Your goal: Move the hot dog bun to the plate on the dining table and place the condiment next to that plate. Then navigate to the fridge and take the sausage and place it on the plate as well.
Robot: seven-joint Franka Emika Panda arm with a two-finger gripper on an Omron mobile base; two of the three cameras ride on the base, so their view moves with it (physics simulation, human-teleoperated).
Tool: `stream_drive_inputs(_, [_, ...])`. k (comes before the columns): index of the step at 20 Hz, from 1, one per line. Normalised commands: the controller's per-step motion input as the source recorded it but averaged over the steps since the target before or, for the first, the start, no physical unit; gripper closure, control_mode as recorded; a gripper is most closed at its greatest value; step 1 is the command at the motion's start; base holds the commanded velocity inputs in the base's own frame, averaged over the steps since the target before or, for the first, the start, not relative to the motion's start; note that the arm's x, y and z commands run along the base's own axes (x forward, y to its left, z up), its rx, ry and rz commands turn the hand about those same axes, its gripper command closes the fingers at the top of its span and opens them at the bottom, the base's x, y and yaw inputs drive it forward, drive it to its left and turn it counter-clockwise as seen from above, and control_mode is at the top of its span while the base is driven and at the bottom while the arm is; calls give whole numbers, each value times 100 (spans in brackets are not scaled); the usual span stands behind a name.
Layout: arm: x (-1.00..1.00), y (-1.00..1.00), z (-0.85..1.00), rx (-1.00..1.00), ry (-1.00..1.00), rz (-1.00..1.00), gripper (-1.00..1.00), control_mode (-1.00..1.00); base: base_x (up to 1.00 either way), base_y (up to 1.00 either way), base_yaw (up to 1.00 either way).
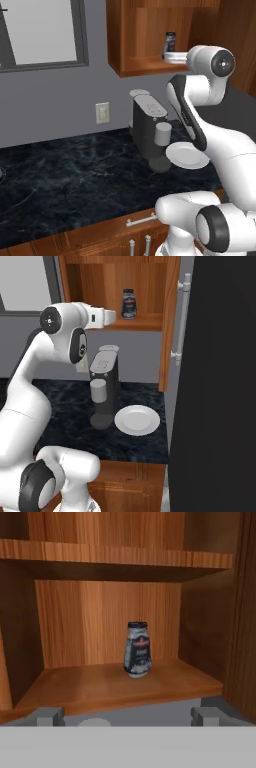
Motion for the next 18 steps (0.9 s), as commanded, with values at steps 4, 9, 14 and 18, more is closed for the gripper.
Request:
stream_drive_inputs(4, [44, 0, 0, 0, 0, 0, -100, -100, 0, 0, 0])
stream_drive_inputs(9, [43, -2, 1, 0, -2, 0, -100, -100, 0, 0, 0])
stream_drive_inputs(14, [46, 0, 0, 0, -2, 0, -100, -100, 0, 0, 0])
stream_drive_inputs(18, [54, 0, 0, 0, 0, -1, -100, -100, 0, 0, 0])
